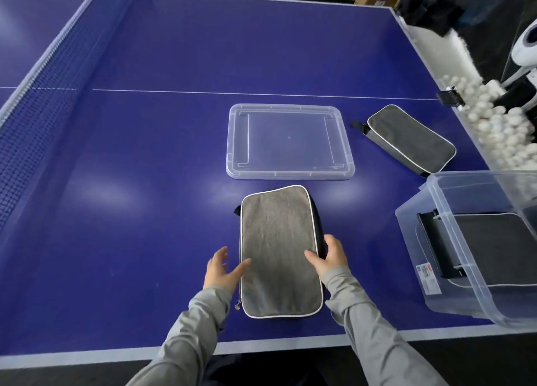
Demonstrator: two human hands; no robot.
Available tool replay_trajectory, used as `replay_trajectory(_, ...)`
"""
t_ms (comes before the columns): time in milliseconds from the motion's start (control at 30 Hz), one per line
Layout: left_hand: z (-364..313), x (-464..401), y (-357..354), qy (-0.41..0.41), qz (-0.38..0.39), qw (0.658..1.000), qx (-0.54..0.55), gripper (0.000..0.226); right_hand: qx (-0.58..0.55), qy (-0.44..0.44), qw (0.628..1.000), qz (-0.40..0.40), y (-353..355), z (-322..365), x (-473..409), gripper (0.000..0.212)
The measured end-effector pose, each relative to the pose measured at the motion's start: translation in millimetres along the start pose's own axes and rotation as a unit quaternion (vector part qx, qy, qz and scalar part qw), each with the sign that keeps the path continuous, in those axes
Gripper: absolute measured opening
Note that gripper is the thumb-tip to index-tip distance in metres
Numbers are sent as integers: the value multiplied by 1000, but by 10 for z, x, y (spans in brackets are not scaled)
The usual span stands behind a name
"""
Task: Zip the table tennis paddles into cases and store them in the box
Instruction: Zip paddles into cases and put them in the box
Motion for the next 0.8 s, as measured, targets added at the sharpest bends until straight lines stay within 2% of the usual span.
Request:
replay_trajectory(167,-24,-275,-168,34,40,998,27,84,-30,-67,996,58,-55,-240,-145,46)
replay_trajectory(267,-34,-386,-221,52,27,998,12,84,-24,-82,994,72,-58,-297,-190,49)
replay_trajectory(433,-76,-472,-238,87,-5,996,-5,73,-25,-85,993,78,-77,-355,-235,52)
replay_trajectory(600,-131,-481,-245,97,-16,994,-38,67,-79,-86,989,88,-72,-400,-284,60)
replay_trajectory(700,-123,-505,-240,106,-3,994,-6,67,-89,-88,987,99,-66,-418,-320,58)
replay_trajectory(800,-153,-535,-258,98,45,993,55,56,-105,-81,985,106,-52,-434,-336,51)
Point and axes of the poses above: each hand's wrist, its own x-axis away from the middle knuckle, its own y-axis out of the back of the hand, z = x × y, the point moved 4 cm from there along -x, towards the middle knuckle, and after that the axes turned 14 degrees about z, right-handed, at the moved point
